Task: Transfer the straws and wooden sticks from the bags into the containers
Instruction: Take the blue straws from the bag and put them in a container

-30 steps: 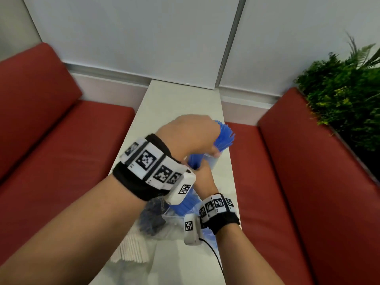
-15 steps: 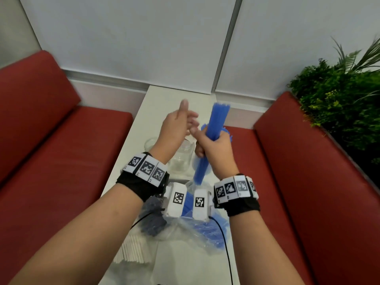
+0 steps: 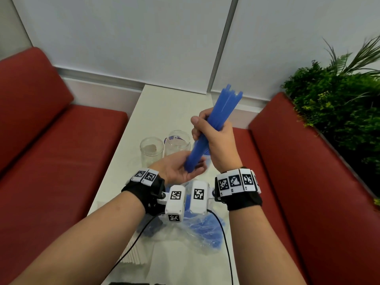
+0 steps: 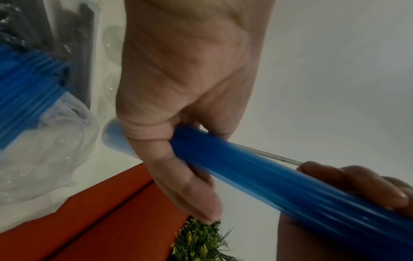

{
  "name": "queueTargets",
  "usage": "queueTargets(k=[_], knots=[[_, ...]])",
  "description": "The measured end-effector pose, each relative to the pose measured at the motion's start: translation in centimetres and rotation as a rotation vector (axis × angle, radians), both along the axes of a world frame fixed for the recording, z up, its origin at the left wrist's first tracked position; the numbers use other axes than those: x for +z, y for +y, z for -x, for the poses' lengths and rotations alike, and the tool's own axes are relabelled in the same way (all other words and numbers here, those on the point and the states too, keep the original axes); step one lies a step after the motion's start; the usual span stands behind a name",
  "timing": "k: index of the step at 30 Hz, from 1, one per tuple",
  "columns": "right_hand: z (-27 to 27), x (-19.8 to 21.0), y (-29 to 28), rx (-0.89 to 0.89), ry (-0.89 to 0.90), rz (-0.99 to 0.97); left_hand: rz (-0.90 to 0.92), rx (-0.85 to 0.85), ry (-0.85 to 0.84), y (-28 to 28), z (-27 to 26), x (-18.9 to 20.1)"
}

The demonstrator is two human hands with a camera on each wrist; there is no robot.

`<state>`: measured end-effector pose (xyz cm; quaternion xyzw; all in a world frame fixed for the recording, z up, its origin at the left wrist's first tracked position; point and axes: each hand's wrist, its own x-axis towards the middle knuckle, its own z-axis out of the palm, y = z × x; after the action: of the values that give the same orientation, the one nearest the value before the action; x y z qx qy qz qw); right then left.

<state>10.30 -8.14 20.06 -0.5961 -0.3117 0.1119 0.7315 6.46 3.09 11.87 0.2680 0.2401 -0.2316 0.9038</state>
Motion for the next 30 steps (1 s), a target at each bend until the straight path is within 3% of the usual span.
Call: queueTargets(k=[5, 12, 15, 19, 23, 27, 30], knots=[[-1.3, -0.8, -0.7, 0.022, -0.023, 0.142, -0.052, -0.001, 0.05, 0.4, -0.5, -2.2], [-6.3, 0.4, -3.5, 0.176, -0.033, 0.698, -0.222, 0.137, 0.084, 1.3, -1.2, -6.0], [-8.0, -0.1, -3.7, 0.214, 0.048, 0.727, -0.273, 0.191, 0.055, 1.3, -1.9, -7.0], [-10.5, -1.6, -3.6, 0.119, 0.094, 0.706, -0.369, 0.279, 0.122, 1.2, -3.1, -8.4], [-13.7, -2.6, -3.5, 0.049, 0.093, 0.771, -0.786, -0.008, 0.085, 1.4, -3.4, -11.0], [-16.7, -3.4, -2.8, -0.065, 0.108, 0.797, -1.363, -0.423, -0.286, 0.5, -3.9, -12.9], [-18.4, -3.8, -2.1, -0.116, 0.095, 0.764, -1.609, -0.801, -0.507, -0.6, -4.2, -13.6]])
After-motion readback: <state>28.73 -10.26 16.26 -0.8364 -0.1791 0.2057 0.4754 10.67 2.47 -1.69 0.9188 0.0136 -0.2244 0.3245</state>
